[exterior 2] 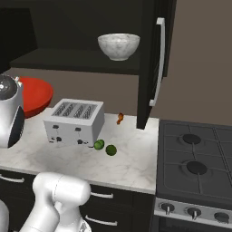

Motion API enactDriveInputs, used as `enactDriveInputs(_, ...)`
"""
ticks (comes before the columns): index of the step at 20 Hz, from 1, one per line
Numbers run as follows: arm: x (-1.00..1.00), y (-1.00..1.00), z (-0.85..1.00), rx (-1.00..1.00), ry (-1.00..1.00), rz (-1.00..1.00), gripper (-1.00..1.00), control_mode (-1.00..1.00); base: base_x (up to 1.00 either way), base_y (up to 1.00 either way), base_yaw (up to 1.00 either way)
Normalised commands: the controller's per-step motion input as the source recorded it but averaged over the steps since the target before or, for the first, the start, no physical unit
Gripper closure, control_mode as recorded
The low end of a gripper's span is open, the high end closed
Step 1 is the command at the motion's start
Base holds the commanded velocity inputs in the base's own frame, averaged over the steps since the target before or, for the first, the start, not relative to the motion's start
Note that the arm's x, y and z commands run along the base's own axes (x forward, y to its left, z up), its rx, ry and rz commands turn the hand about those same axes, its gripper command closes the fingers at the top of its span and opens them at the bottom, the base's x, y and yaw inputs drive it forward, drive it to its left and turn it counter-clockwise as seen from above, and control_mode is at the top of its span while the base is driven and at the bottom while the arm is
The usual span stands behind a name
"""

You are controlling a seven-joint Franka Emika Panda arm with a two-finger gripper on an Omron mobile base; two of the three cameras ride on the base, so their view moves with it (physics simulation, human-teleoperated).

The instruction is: Pick both bowls and place them on the counter. Then place the lime in one bowl and place the avocado in the other bowl.

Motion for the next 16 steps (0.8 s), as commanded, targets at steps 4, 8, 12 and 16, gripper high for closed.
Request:
enactDriveInputs(4,-0.16,0.14,-0.38,0.0,0.0,-0.09,1.0,-1.0,0.0,0.0,0.0)
enactDriveInputs(8,-0.04,0.21,-0.44,0.0,0.01,-0.07,1.0,-1.0,0.0,0.0,0.0)
enactDriveInputs(12,0.13,0.27,-0.43,0.0,0.03,-0.02,1.0,-1.0,0.0,0.0,0.0)
enactDriveInputs(16,0.22,0.27,-0.43,0.0,0.09,0.0,1.0,-1.0,0.0,0.0,0.0)
